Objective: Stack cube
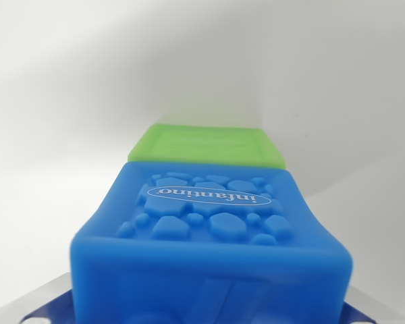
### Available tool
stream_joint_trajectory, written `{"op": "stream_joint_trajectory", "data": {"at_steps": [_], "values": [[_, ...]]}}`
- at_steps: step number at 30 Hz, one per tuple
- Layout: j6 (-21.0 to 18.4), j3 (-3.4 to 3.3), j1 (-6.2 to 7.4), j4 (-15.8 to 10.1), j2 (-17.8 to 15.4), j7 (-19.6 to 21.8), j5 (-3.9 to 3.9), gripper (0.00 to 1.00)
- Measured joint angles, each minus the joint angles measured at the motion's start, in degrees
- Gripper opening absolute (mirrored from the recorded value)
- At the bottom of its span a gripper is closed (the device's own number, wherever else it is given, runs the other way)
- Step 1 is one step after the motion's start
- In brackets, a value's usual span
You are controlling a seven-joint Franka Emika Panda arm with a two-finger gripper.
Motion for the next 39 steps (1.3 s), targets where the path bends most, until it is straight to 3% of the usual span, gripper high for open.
{"op": "stream_joint_trajectory", "data": {"at_steps": [1,2,39], "values": [[0.02,0.01,0.00,0.00,0.02,0.00,0.00,0.00],[0.03,0.01,-0.01,0.01,0.03,0.00,0.00,1.00],[0.00,0.02,-0.03,0.03,-0.06,0.00,0.00,1.00]]}}
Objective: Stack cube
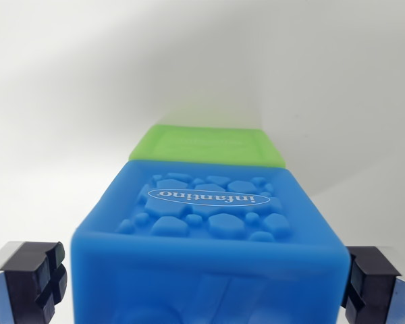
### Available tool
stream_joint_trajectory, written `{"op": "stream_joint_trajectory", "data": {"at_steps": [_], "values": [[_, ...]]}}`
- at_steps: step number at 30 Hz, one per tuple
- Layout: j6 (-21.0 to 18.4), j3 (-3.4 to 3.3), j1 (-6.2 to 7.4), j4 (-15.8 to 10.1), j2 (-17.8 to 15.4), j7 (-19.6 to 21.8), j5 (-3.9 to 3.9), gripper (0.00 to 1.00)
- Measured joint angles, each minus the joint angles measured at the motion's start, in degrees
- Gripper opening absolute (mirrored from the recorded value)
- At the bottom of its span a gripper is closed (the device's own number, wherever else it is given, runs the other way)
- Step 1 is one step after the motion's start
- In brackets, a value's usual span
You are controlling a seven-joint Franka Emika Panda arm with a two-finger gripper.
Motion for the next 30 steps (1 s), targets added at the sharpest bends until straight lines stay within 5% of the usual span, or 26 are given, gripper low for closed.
{"op": "stream_joint_trajectory", "data": {"at_steps": [30], "values": [[-8.45,-0.29,0.16,-0.53,-9.30,0.18,-0.30,1.00]]}}
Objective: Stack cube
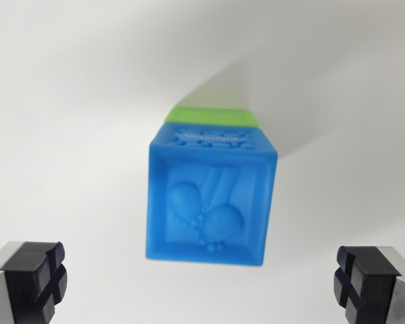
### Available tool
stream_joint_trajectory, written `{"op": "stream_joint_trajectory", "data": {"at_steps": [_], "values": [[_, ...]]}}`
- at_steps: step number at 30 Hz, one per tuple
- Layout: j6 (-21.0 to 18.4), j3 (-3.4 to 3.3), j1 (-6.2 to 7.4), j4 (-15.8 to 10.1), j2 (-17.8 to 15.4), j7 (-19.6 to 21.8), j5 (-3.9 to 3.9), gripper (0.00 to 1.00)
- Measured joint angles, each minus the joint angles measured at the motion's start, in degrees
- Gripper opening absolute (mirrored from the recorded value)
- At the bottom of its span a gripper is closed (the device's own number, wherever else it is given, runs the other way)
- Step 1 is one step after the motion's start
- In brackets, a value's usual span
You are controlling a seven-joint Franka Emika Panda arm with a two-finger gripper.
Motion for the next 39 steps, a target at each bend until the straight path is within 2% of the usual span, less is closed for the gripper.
{"op": "stream_joint_trajectory", "data": {"at_steps": [17,39], "values": [[-8.50,-0.06,0.00,1.86,-6.70,0.26,-0.48,1.00],[-20.23,-0.07,0.00,7.70,-12.66,0.52,-0.89,1.00]]}}
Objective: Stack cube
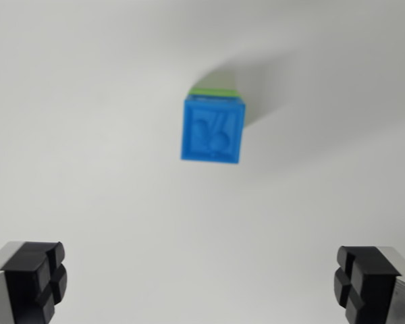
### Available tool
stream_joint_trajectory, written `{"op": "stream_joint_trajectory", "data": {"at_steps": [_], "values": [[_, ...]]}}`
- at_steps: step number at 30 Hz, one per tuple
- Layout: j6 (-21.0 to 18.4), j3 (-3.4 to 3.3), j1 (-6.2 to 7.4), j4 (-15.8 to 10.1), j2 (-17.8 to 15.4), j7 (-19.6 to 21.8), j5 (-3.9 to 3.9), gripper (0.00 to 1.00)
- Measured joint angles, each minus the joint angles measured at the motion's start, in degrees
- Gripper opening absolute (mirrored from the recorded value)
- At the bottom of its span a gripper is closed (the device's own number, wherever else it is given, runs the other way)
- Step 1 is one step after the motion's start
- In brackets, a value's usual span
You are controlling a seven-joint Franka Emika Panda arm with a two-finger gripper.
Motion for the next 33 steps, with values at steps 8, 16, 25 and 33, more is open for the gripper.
{"op": "stream_joint_trajectory", "data": {"at_steps": [8,16,25,33], "values": [[-3.35,0.00,0.00,2.25,-1.09,0.04,-0.04,1.00],[-5.97,0.00,0.00,4.21,-1.68,0.07,-0.08,1.00],[-7.35,-0.01,0.00,5.29,-2.06,0.08,-0.09,1.00],[-7.42,-0.01,0.00,5.36,-2.04,0.08,-0.09,1.00]]}}
